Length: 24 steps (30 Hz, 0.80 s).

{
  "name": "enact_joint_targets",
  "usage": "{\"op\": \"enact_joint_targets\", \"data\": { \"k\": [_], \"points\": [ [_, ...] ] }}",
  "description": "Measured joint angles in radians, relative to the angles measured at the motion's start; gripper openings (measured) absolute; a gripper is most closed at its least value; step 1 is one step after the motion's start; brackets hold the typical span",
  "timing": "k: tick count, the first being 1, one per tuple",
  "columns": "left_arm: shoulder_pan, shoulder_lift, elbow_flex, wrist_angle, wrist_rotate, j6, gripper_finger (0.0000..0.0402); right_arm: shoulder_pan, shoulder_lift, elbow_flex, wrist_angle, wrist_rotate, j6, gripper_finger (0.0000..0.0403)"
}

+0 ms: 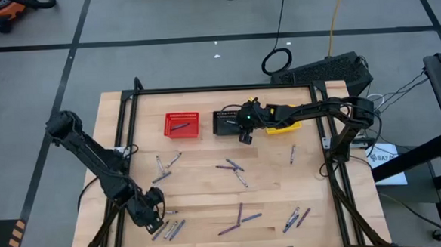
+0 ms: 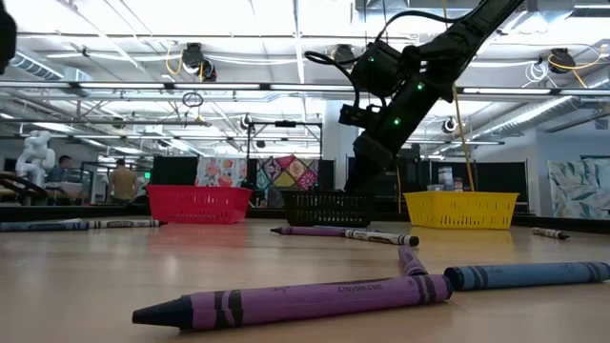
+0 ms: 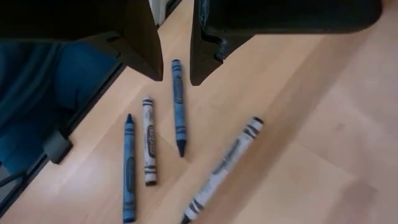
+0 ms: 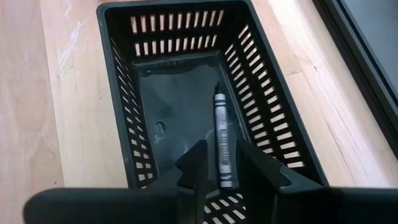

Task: Sort crayons
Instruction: Put the blue crayon into the red basket

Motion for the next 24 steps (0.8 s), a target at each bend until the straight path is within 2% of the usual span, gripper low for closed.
{"op": "enact_joint_targets", "data": {
  "k": [5, 15, 24],
  "points": [
    [-0.025, 0.073, 0.013, 0.065, 0.000, -0.036, 0.0084, 0.000, 0.000, 0.000, 0.000, 0.002, 0.000, 0.0070],
    [-0.030, 0.227, 0.140, -0.035, -0.003, -0.038, 0.0084, 0.000, 0.000, 0.000, -0.001, -0.001, 0.053, 0.0070],
    [-0.030, 0.326, 0.156, -0.030, 0.002, -0.056, 0.0084, 0.002, 0.000, 0.000, -0.005, -0.005, 0.063, 0.0070]
  ]
}}
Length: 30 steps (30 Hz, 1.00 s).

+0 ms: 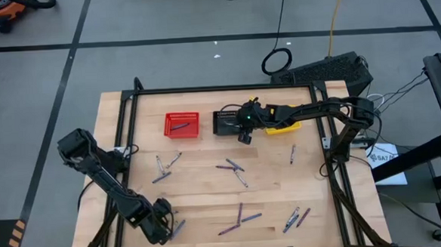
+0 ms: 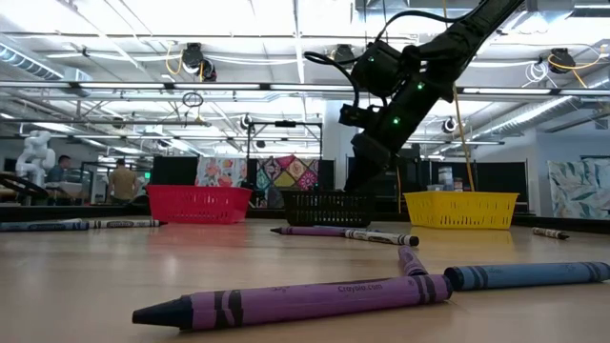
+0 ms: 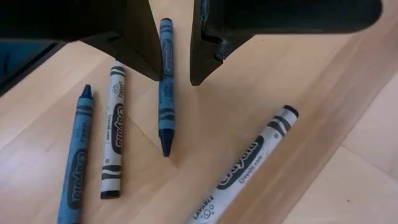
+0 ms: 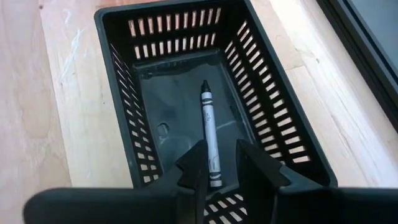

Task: Sort crayons
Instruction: Put the blue crayon into the red basket

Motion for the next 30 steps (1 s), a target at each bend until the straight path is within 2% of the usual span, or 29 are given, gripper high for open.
{"op": "enact_joint_targets", "data": {
  "k": [20, 30],
  "points": [
    [-0.013, 0.060, 0.004, 0.016, 0.010, -0.032, 0.0082, 0.000, -0.002, 0.000, 0.001, -0.004, 0.047, 0.0070],
    [-0.015, 0.062, 0.002, 0.029, 0.060, 0.011, 0.0008, 0.000, -0.102, 0.000, 0.002, -0.004, 0.047, 0.0070]
  ]
}}
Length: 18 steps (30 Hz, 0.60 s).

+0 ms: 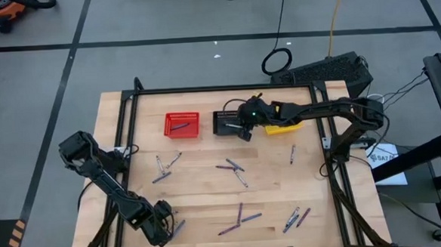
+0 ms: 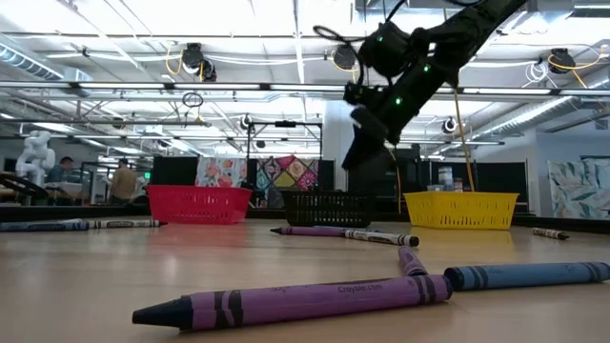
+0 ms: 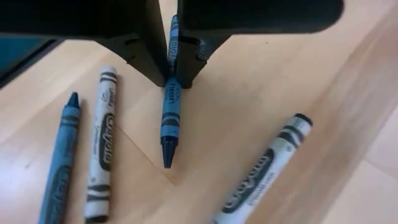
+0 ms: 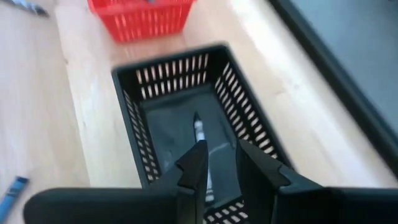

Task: Sort crayons
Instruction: Put the blue crayon into the red basket

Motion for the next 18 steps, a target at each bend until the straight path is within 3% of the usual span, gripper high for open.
{"op": "enact_joint_targets", "data": {
  "k": [10, 18],
  "points": [
    [-0.003, -0.055, -0.006, 0.008, 0.037, 0.021, 0.0009, 0.000, -0.101, 0.000, -0.005, 0.000, 0.000, 0.0070],
    [0.043, -0.141, -0.004, -0.091, 0.016, 0.094, 0.0009, 0.000, -0.106, 0.000, -0.034, -0.001, -0.003, 0.0070]
  ]
}}
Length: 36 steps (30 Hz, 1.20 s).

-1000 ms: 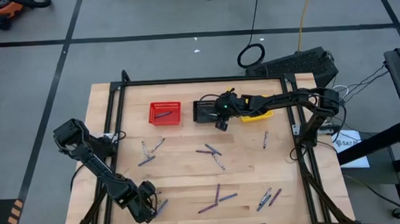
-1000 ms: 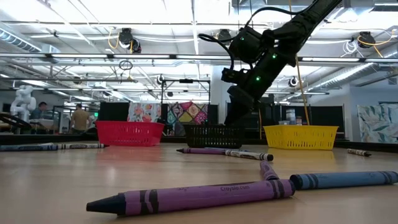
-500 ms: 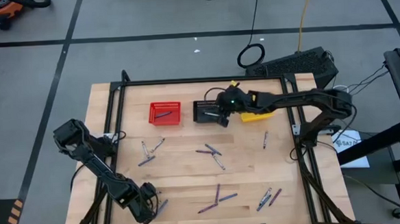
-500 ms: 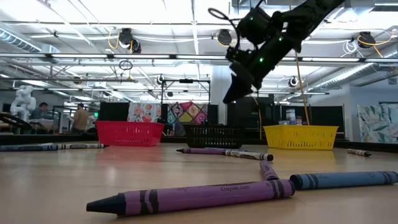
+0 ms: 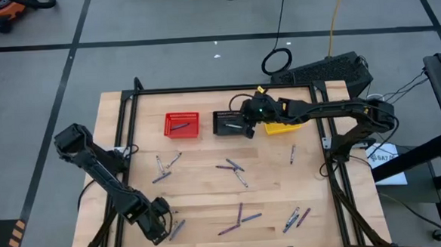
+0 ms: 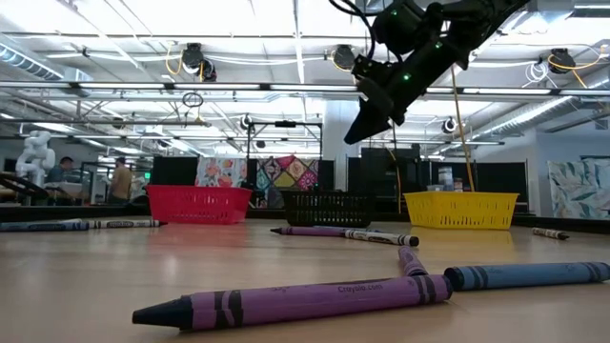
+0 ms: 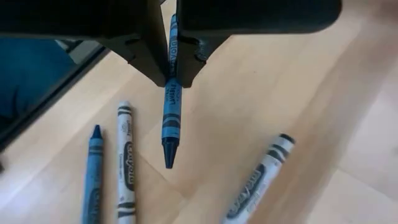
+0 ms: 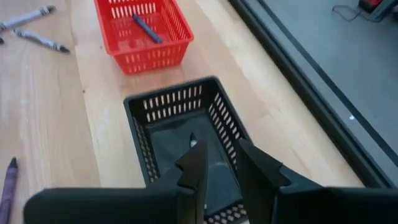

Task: Sort crayons
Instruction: Put the blue crayon into the red basket

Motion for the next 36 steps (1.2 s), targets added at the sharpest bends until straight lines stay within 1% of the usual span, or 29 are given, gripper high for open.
{"op": "enact_joint_targets", "data": {
  "k": [8, 15, 17, 20, 28, 36],
  "points": [
    [0.119, -0.103, 0.000, -0.155, -0.033, 0.192, 0.0009, 0.001, -0.009, 0.000, -0.105, -0.028, 0.005, 0.0070],
    [0.263, -0.177, 0.001, -0.266, -0.090, 0.421, 0.0009, 0.007, -0.010, 0.000, -0.164, -0.027, 0.030, 0.0070],
    [0.310, -0.189, 0.001, -0.285, -0.127, 0.493, 0.0009, 0.014, -0.010, 0.000, -0.170, -0.026, 0.038, 0.0070],
    [0.383, -0.202, 0.001, -0.291, -0.177, 0.595, 0.0009, 0.024, -0.010, 0.000, -0.169, -0.027, 0.055, 0.0070],
    [0.564, -0.202, 0.002, -0.290, -0.226, 0.879, 0.0009, 0.068, -0.010, 0.000, -0.177, -0.027, 0.085, 0.0070],
    [0.720, -0.202, 0.002, -0.281, -0.319, 1.083, 0.0008, 0.140, -0.010, 0.000, -0.234, -0.027, 0.190, 0.0070]
  ]
}}
